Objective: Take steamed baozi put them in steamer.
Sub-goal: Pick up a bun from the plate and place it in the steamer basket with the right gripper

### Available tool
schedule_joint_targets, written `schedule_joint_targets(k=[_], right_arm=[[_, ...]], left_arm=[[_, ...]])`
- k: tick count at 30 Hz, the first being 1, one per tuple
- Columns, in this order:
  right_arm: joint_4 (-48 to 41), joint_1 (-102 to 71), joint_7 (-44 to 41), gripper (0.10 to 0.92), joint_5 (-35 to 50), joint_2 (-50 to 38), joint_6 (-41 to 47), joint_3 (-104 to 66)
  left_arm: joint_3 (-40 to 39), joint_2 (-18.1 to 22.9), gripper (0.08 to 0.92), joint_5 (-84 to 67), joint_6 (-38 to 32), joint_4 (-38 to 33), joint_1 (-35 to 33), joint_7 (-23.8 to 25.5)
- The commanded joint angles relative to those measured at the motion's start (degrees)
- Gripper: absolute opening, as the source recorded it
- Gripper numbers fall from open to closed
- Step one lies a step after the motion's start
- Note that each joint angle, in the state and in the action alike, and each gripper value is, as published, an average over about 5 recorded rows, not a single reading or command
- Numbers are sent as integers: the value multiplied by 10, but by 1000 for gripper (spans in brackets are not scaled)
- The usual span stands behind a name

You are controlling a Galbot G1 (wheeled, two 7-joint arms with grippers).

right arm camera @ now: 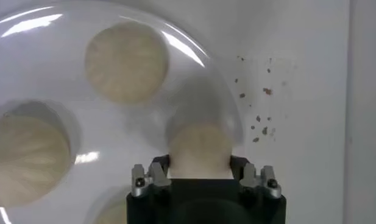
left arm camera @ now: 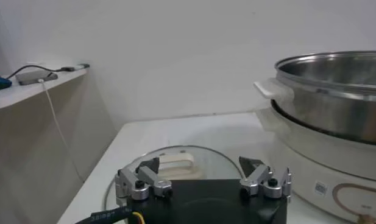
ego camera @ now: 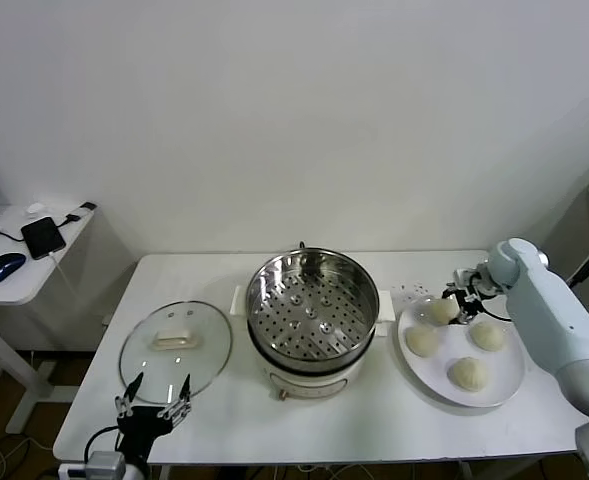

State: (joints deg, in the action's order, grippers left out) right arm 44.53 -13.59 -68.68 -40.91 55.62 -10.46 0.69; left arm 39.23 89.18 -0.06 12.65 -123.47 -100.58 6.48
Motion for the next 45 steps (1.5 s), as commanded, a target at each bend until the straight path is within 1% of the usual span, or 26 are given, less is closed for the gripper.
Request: schedule_joint_targets(k=[1,6,12,16,19,22,25,30,33,37,42,45], right_arm=[[40,11,-12,620,36,-20,12,20],[82,60,-34,615,120,-47,42,84],[130,187,-74,603,251,-64,101,225],[119,284,-118,600,328,-37,119,307],[87,342,-151,601,379,2,103,356],[27,378,-170,602,432,58,37,386],[-40,401,-175,602,464,121,-37,411],[-86,429,-156,602,495,194,-149,495],[-83,426,-153,602,486,223,-210,511],[-49,409,-149,602,462,238,-263,526],[-28,387,-133,602,413,250,-355,546],[-14,375,-123,602,381,253,-389,545]], left_arm=[[-1,0,823,1,0,0,1,0],[-6,-2,823,1,0,-1,5,0],[-9,-4,823,1,0,-4,10,-1],[-9,-4,823,3,-1,-6,14,-2],[-7,-5,823,5,-2,-6,17,-3],[-6,-5,823,7,-2,-8,20,-4],[-6,-4,823,9,-3,-9,21,-4],[-5,-2,823,10,-4,-10,18,-5],[-3,-1,823,10,-4,-9,17,-5],[-2,3,823,10,-5,-4,19,-7],[-2,6,823,10,-6,-5,16,-10],[-1,7,823,9,-6,-4,18,-11]])
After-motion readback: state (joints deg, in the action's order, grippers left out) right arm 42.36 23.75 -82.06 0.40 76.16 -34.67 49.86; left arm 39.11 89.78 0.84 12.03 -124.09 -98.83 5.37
